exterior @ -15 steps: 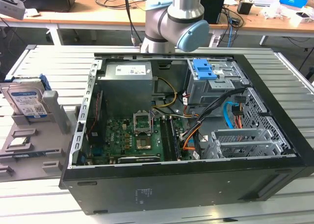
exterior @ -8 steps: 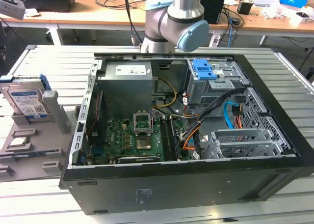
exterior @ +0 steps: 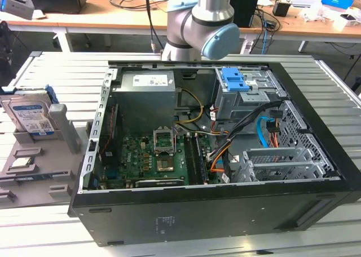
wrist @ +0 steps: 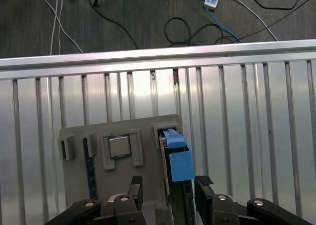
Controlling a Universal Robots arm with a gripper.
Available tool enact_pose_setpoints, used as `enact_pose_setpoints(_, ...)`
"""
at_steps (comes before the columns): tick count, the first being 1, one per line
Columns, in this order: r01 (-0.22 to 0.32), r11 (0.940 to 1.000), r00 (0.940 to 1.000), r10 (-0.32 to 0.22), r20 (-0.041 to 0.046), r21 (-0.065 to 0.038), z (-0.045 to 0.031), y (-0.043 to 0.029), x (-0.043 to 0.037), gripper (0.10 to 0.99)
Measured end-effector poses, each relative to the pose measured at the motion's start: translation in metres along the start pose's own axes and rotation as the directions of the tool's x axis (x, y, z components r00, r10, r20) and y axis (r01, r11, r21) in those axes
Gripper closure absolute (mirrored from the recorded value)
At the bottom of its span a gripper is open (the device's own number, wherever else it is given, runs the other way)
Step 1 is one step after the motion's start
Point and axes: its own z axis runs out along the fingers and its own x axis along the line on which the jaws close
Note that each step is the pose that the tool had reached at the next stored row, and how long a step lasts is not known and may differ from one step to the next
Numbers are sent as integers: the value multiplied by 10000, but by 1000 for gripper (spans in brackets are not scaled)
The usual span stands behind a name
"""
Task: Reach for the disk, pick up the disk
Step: 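Pick up the disk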
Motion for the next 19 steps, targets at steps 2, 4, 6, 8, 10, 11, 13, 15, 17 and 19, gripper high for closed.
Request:
enact_pose_setpoints(2, 49, 10000, 10000, -49, 2, -1, 44, -1, -7, 541)
enact_pose_setpoints(4, 69, 10000, 10000, -69, 3, 0, 84, -2, -16, 541)
enact_pose_setpoints(6, 91, 10000, 10000, -91, 1, -1, 139, -3, -30, 541)
enact_pose_setpoints(8, 96, 10000, 10000, -96, 5, 1, 203, -4, -56, 541)
enact_pose_setpoints(10, 105, 9999, 9999, -105, 5, 0, 239, -6, -63, 541)
enact_pose_setpoints(11, 117, 9999, 9999, -117, 5, -1, 259, -7, -64, 541)
enact_pose_setpoints(13, 146, 9999, 9999, -146, 3, -2, 300, -7, -66, 541)
enact_pose_setpoints(15, 152, 9999, 9999, -152, 3, -1, 327, -8, -68, 541)
enact_pose_setpoints(17, 153, 9999, 9999, -153, 3, -1, 342, -9, -68, 541)
enact_pose_setpoints(19, 153, 9999, 9999, -153, 4, -1, 359, -9, -68, 541)
